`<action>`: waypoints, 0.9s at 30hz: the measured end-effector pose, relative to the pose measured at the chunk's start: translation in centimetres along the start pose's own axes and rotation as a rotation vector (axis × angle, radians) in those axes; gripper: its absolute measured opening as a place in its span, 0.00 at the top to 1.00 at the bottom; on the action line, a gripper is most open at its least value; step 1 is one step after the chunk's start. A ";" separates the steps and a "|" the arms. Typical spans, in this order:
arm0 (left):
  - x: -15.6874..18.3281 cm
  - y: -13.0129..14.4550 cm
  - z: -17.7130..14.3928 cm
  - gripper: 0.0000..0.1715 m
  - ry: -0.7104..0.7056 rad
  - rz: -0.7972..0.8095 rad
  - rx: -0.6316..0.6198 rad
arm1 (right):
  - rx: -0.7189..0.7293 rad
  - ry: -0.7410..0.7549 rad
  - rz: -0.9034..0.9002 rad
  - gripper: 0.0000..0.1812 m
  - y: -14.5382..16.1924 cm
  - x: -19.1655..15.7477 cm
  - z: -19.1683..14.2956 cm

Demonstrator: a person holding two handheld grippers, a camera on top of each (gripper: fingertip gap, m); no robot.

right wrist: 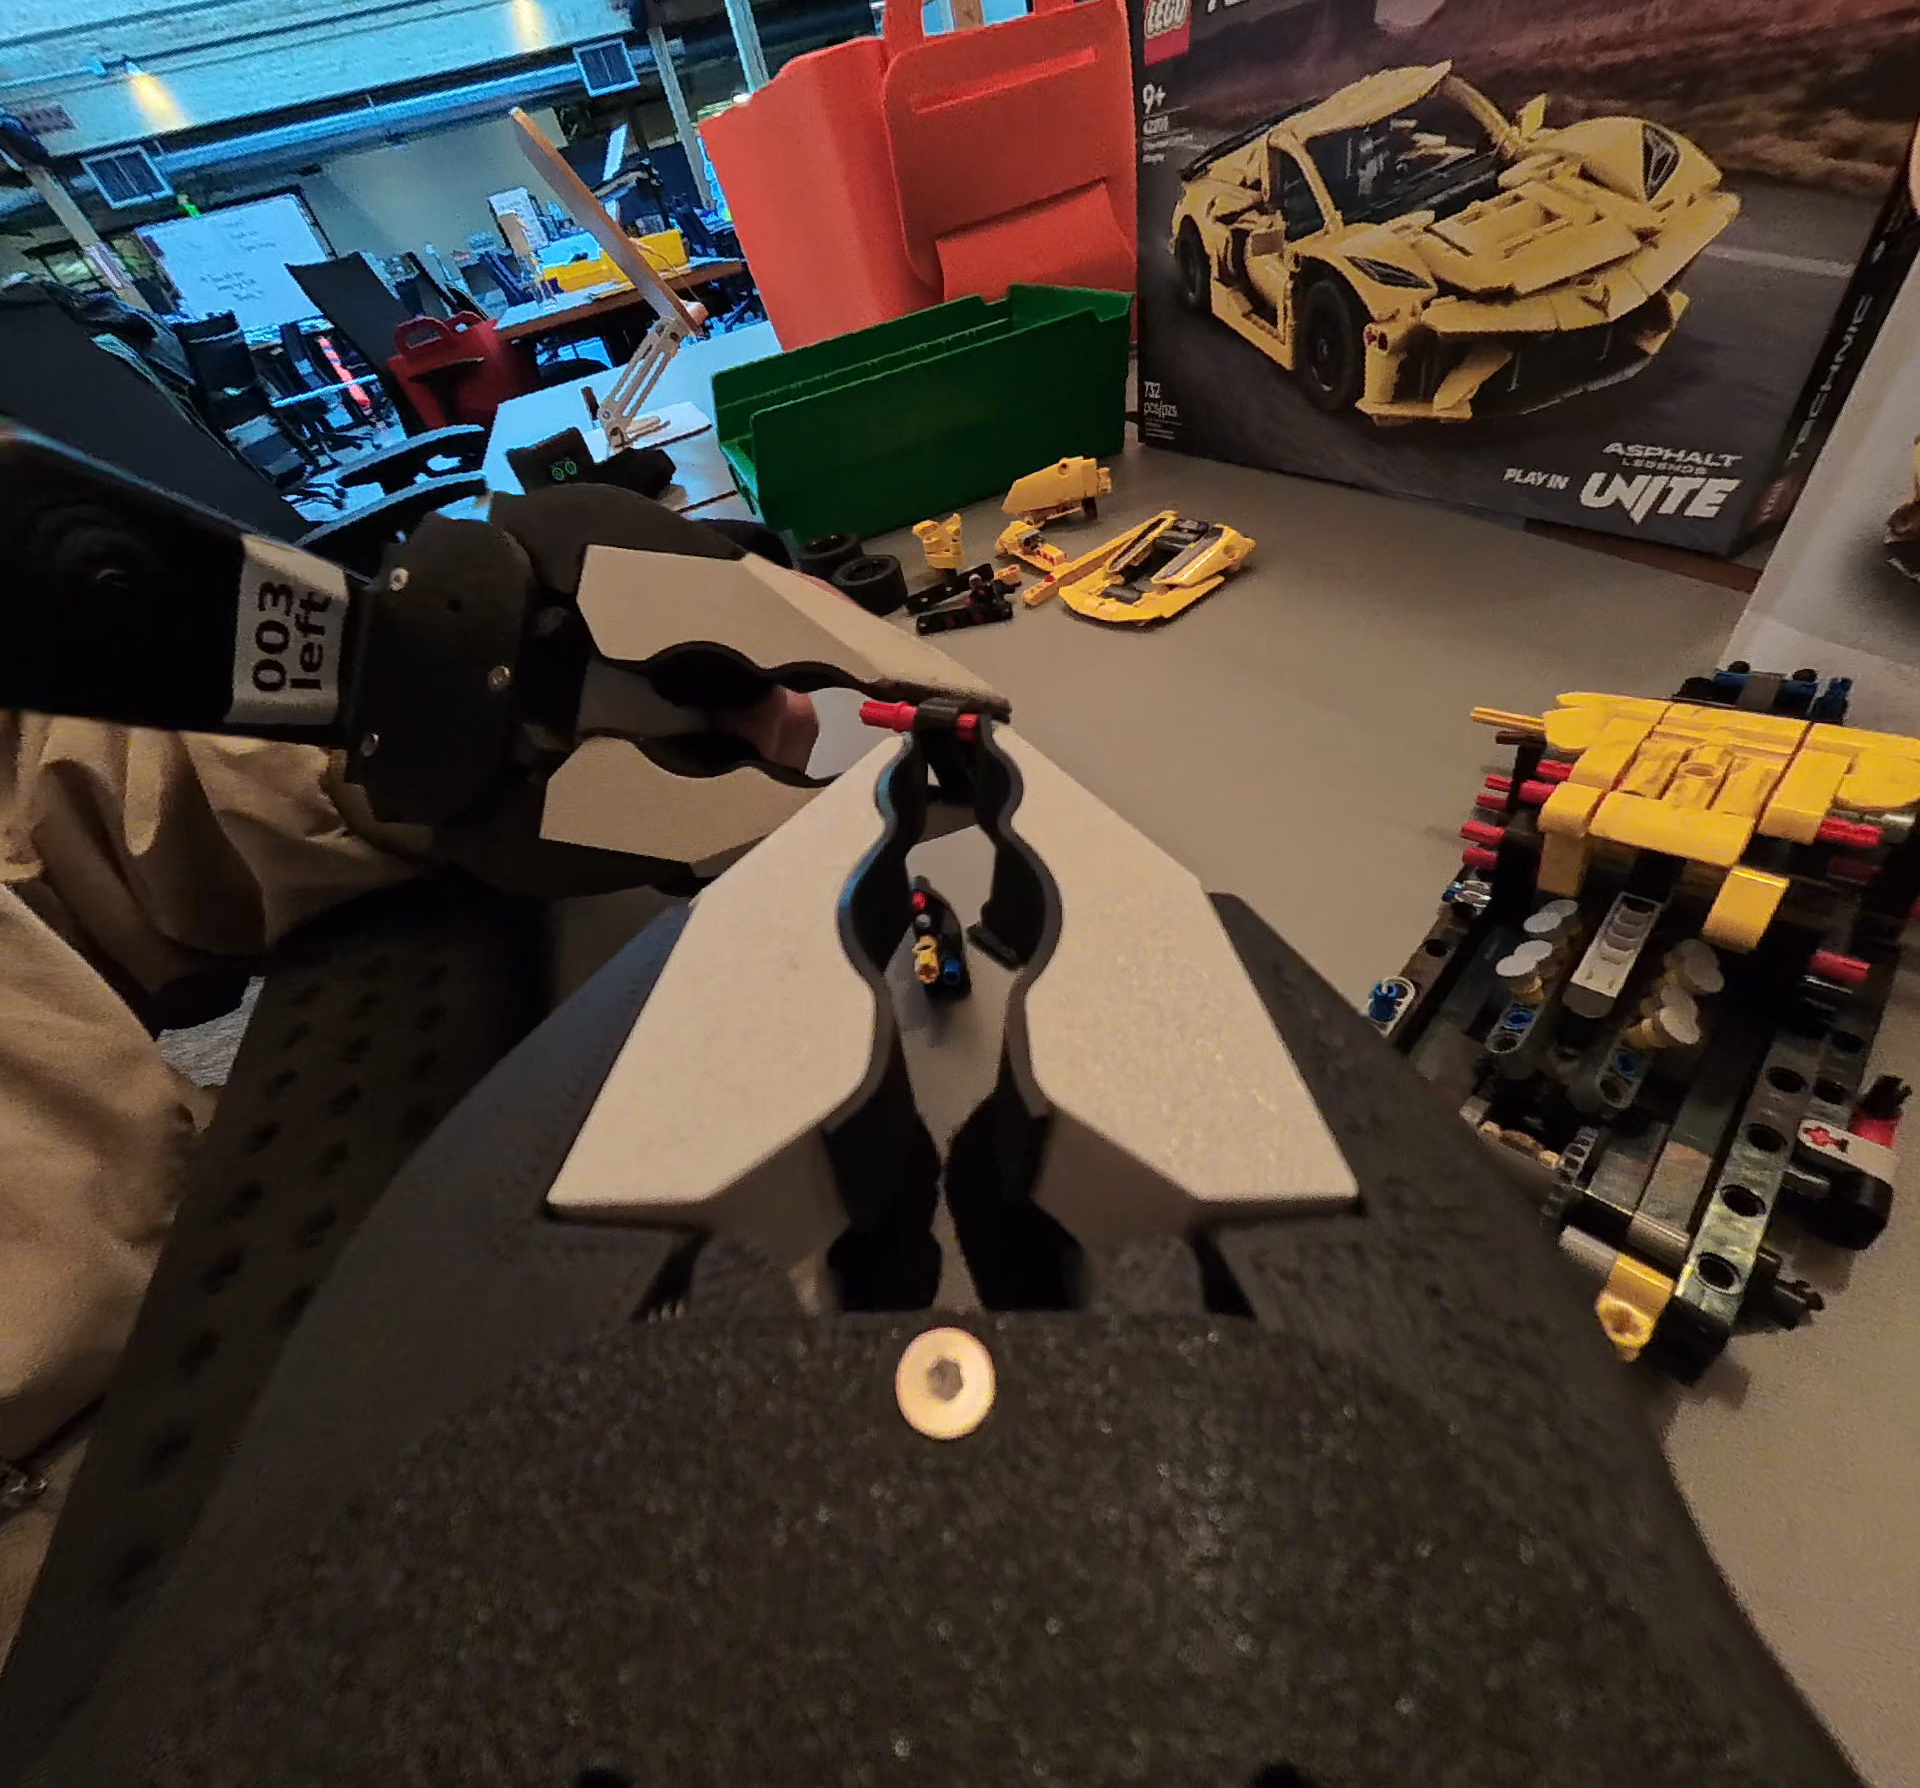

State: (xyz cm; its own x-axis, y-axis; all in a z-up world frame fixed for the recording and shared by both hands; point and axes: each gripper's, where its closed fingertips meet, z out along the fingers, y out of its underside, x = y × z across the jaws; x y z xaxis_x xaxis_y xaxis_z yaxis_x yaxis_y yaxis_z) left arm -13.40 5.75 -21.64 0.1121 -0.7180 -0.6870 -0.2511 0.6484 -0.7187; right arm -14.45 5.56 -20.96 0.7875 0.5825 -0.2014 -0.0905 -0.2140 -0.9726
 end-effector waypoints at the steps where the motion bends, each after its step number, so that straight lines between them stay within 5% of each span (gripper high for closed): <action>1: 0.0 0.2 0.1 0.91 0.020 -0.047 -0.010 | -0.008 0.021 -0.012 0.95 0.1 0.2 0.1; 6: -1.3 -0.4 -0.8 0.92 0.162 -0.490 0.063 | -0.059 0.238 -0.212 0.95 -0.1 2.5 -0.7; 11: 0.6 -1.0 -1.1 0.92 0.516 -0.963 0.092 | -0.060 0.275 -0.392 0.95 -0.5 1.6 -0.5; 14: -0.6 -1.2 -1.3 0.90 0.590 -1.174 0.163 | -0.043 0.287 -0.420 0.95 -0.9 1.4 -0.6; 27: -0.7 -1.4 -1.3 0.98 0.617 -1.217 0.181 | -0.061 0.262 -0.434 0.95 -0.4 0.8 -0.1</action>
State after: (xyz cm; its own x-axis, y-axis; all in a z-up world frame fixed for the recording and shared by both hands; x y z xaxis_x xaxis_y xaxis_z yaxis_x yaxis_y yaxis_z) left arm -14.43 5.03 -19.99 -0.2836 -0.8157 0.5041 -0.1703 -0.4745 -0.8636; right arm -13.72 6.03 -20.72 0.8719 0.4128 0.2632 0.3084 -0.0456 -0.9502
